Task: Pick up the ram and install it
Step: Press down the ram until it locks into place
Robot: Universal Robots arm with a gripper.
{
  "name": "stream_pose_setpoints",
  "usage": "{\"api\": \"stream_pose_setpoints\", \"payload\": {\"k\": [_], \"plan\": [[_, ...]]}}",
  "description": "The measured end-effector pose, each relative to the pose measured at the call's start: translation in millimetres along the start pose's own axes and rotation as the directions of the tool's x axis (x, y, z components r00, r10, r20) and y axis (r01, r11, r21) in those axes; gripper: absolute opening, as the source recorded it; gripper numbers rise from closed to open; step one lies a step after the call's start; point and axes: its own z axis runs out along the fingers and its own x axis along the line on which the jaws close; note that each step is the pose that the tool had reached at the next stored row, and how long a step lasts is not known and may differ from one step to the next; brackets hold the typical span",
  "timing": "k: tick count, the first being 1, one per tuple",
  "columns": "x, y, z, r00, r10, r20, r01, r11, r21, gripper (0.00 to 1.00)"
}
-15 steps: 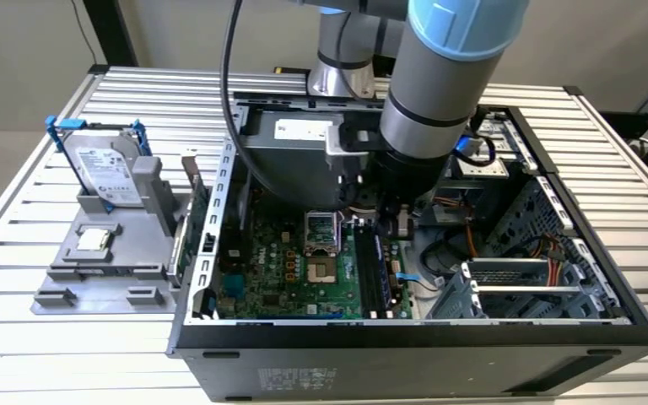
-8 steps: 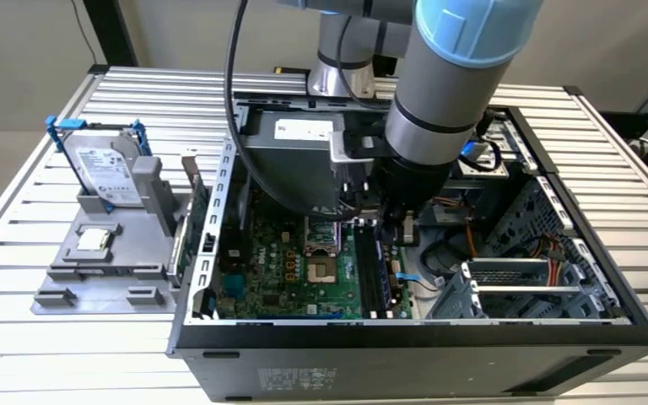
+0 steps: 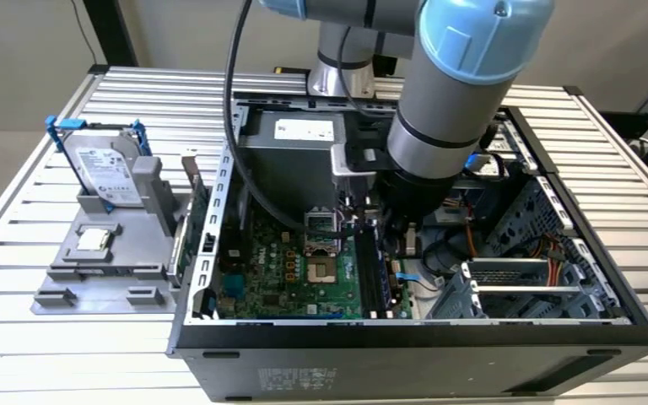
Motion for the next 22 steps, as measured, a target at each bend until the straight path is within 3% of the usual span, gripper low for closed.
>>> {"api": "stream_pose_setpoints", "payload": {"k": [5,9,18,19,21,22], "plan": [[11.3,-0.3,4.5,1.0000,0.000,-0.0005,0.000,1.0000,-0.0006,0.00],[12.3,-1.2,5.3,1.0000,0.000,-0.0034,0.000,1.0000,-0.0026,0.00],[14.1,-1.0,20.3,1.0000,0.000,-0.0054,0.000,1.0000,-0.0035,0.00],[12.6,-0.6,17.3,1.0000,0.000,-0.0095,-0.001,1.0000,-0.0042,0.00],[11.9,-0.7,11.9,1.0000,0.000,-0.0017,0.000,1.0000,-0.0026,0.00],[11.7,-0.7,6.8,1.0000,0.000,-0.0035,0.000,1.0000,-0.0029,0.00]]}}
